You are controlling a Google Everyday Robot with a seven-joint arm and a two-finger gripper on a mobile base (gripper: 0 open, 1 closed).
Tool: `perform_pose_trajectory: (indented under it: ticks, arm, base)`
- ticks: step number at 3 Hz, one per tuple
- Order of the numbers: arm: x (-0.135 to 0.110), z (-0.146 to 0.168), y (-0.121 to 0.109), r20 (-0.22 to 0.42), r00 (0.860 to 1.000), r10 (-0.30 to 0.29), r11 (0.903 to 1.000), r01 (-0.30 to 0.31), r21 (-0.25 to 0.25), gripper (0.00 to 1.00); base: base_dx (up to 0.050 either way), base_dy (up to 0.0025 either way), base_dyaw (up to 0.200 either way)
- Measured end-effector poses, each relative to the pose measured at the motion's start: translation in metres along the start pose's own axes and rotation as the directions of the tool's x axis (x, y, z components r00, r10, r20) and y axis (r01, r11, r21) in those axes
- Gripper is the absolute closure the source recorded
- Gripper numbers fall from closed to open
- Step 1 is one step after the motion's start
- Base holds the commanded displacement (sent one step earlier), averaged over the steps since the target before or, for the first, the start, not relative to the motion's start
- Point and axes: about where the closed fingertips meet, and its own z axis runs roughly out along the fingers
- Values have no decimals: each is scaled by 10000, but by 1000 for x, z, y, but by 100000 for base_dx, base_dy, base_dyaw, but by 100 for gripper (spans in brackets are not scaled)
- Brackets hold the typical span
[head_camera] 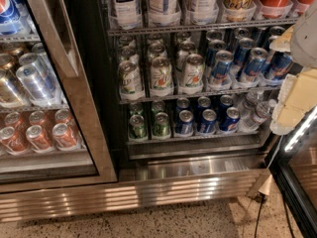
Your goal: Close right fridge door
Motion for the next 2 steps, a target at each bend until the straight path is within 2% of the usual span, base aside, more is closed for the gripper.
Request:
perform_pose_trajectory:
  ticks: [2]
  arm:
    - [0, 0, 0, 0, 10000, 0, 10000, 0, 0, 0]
  base:
    - [-4798, -3, 24]
